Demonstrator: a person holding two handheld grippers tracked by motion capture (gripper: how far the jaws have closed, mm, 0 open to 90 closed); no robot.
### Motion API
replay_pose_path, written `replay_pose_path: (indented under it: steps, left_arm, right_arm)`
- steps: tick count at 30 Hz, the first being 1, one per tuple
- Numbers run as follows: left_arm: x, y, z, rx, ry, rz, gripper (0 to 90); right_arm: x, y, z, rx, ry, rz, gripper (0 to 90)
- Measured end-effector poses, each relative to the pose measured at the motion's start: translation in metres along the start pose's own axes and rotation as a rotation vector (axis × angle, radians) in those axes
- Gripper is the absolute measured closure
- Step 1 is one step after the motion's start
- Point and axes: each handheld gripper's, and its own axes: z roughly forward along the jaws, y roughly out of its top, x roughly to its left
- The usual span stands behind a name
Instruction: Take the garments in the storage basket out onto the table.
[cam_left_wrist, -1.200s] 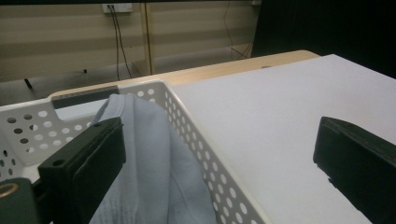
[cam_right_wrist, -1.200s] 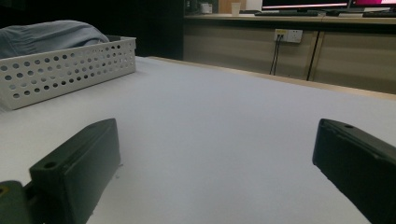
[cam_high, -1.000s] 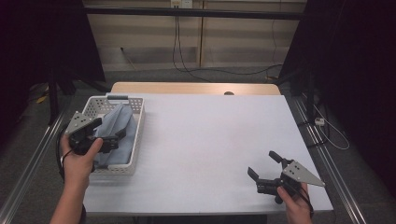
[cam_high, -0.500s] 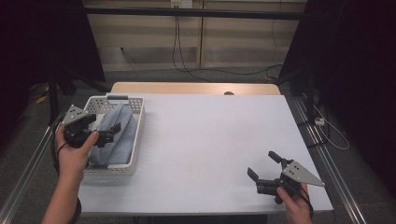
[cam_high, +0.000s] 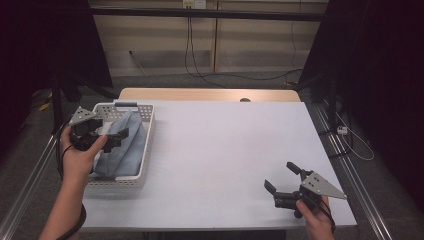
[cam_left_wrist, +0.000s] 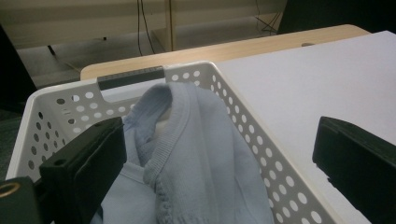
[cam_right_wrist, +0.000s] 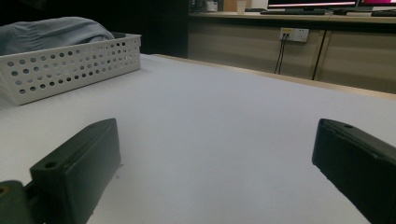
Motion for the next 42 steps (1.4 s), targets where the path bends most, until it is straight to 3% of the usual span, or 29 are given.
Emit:
replay_pose_path:
  steps: [16, 19, 28, 42]
  left_arm:
    - [0.019, -0.005, 0.018, 0.084, 0.045, -0.029, 3.3]
    - [0.024, -0.007, 0.021, 0.097, 0.055, -0.049, 3.4]
    - [0.027, -0.008, 0.032, 0.17, 0.074, -0.018, 3.6]
    - [0.03, -0.014, 0.051, 0.27, 0.08, -0.016, 3.6]
  right_arm:
    - [0.0, -0.001, 0.001, 0.006, 0.004, 0.002, 0.9]
    - [0.0, 0.0, 0.001, 0.007, -0.002, 0.003, 0.9]
    - [-0.001, -0.001, 0.003, 0.011, -0.005, 0.003, 0.9]
    - [-0.001, -0.001, 0.002, 0.015, -0.004, -0.006, 0.8]
